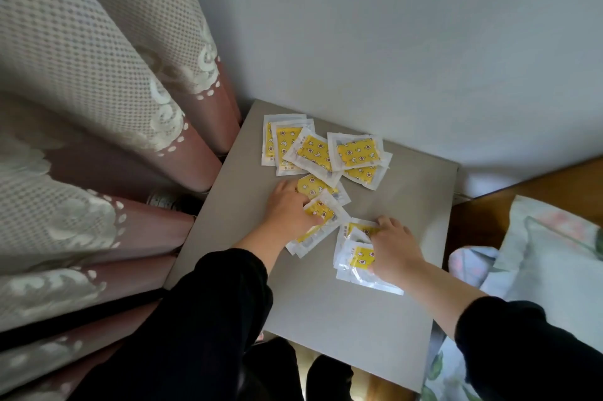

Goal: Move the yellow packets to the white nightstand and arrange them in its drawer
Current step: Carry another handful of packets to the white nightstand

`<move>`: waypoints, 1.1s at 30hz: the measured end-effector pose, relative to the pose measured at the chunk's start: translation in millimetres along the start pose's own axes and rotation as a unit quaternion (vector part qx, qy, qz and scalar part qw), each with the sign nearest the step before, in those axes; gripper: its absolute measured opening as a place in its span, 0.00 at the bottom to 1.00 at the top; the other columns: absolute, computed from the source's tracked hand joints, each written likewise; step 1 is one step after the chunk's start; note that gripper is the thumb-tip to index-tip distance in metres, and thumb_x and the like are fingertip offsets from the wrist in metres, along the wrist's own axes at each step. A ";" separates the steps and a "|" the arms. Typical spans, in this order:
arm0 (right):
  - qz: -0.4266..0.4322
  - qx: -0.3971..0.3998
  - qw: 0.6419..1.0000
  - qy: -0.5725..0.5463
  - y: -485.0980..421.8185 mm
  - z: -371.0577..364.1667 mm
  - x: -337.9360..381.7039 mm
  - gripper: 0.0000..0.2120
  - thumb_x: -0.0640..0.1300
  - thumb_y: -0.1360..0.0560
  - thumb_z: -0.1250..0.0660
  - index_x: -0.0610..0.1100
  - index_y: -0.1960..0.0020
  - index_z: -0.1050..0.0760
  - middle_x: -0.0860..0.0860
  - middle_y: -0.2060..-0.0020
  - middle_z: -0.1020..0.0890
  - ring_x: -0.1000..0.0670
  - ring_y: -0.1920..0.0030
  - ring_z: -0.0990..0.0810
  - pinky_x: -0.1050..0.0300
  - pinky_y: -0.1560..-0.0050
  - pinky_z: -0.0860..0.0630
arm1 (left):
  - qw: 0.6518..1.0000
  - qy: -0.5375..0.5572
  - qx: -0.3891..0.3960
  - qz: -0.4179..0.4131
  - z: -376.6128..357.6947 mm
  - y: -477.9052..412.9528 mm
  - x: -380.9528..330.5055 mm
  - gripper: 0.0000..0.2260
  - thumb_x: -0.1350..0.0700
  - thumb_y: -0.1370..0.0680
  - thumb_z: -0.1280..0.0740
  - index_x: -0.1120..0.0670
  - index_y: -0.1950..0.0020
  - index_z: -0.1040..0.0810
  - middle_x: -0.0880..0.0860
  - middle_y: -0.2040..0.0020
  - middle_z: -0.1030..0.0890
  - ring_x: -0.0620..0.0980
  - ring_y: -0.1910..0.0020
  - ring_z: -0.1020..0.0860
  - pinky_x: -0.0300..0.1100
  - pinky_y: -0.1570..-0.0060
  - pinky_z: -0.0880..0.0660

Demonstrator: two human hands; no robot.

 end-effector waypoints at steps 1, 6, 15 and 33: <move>0.005 -0.008 1.000 0.002 1.3 -0.4 -0.1 0.16 0.45 0.29 0.33 0.44 0.42 0.25 0.47 0.38 0.33 0.46 0.36 0.34 0.55 0.35 0.36 | 1.000 -0.009 -0.005 0.002 -0.8 -1.9 -1.9 0.17 0.44 0.29 0.28 0.54 0.47 0.17 0.50 0.28 0.35 0.52 0.29 0.40 0.44 0.29 0.43; 0.009 -0.032 0.999 -0.028 0.7 2.2 0.1 0.15 0.44 0.28 0.33 0.45 0.42 0.26 0.48 0.40 0.33 0.46 0.39 0.33 0.56 0.39 0.33 | 0.999 0.013 -0.017 0.024 -6.3 -6.5 -3.3 0.18 0.47 0.28 0.29 0.54 0.41 0.19 0.50 0.26 0.38 0.52 0.30 0.37 0.45 0.31 0.38; -0.079 -0.050 0.992 -0.088 -3.9 5.2 -14.0 0.33 0.45 0.33 0.28 0.45 0.34 0.40 0.47 0.42 0.29 0.46 0.41 0.31 0.56 0.43 0.33 | 0.996 0.045 -0.042 0.068 -2.0 11.9 2.9 0.09 0.50 0.28 0.29 0.55 0.56 0.19 0.53 0.51 0.23 0.52 0.52 0.24 0.43 0.57 0.28; -0.152 0.050 0.928 -0.336 23.1 -33.5 -39.1 0.17 0.45 0.36 0.24 0.46 0.55 0.31 0.53 0.64 0.25 0.50 0.61 0.23 0.60 0.66 0.31 | 0.913 0.366 0.013 0.182 -49.9 76.7 35.2 0.43 0.57 0.33 0.23 0.43 0.24 0.42 0.48 0.46 0.18 0.48 0.49 0.19 0.46 0.52 0.21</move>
Point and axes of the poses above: each hand's wrist, its own y-axis away from the middle knuckle, its own z-axis out of the back of the hand, x = y × z, the point moved 10 cm from there along -y, towards the middle knuckle
